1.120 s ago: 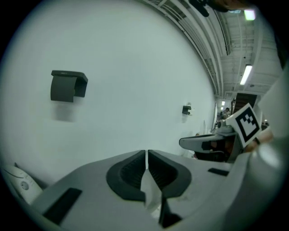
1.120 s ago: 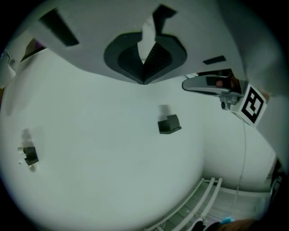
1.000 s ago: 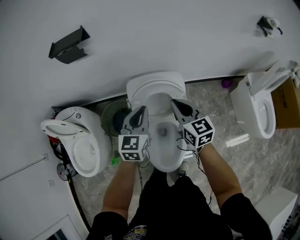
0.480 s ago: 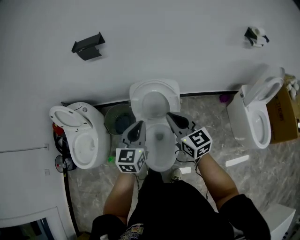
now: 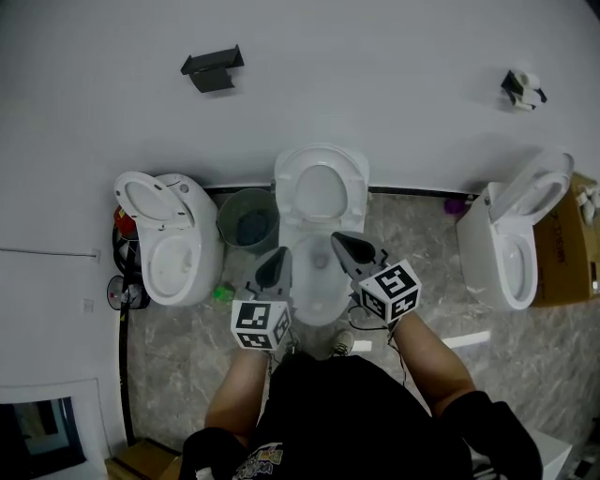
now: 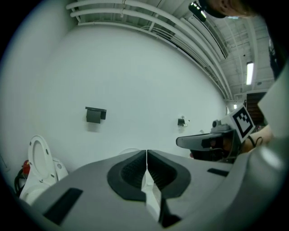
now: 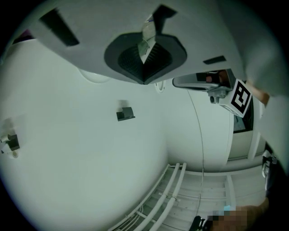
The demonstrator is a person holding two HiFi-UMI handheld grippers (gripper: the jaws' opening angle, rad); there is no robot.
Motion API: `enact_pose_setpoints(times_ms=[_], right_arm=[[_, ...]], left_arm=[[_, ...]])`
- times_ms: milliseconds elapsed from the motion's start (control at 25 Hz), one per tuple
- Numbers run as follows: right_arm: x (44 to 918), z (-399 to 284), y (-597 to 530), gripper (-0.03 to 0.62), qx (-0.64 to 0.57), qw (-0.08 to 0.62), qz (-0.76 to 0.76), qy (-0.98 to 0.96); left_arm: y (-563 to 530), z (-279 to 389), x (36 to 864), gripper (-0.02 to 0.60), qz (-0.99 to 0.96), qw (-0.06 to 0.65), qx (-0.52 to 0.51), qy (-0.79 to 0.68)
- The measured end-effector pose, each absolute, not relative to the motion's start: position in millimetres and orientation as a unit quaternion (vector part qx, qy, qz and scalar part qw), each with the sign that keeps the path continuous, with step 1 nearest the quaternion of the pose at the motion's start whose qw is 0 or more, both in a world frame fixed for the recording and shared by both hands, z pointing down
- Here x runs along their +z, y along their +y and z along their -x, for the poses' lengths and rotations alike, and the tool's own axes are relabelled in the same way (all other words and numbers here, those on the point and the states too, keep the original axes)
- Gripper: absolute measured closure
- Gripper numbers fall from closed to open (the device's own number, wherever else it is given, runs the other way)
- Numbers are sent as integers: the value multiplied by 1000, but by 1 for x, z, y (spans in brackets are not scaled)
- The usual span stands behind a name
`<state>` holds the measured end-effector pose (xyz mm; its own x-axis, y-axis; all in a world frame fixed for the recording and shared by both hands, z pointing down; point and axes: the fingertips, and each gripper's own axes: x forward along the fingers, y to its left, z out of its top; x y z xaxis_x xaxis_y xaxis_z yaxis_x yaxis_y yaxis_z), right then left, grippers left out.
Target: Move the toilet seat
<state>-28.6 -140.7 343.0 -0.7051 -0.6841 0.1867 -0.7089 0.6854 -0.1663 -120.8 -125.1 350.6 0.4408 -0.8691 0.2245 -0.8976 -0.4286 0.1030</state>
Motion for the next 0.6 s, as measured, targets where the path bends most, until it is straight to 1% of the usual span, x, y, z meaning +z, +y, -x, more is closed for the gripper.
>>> enact_pose_setpoints(times_ms=[280,600], right_arm=[[344,68,-126,588,120,59,-370,-919],[343,116,-101,588,125,60,-392,-910]], left_arm=[[-105,148,358,574,-849,113,78,-510],[-86,198,343,574,-864,104,72,-488]])
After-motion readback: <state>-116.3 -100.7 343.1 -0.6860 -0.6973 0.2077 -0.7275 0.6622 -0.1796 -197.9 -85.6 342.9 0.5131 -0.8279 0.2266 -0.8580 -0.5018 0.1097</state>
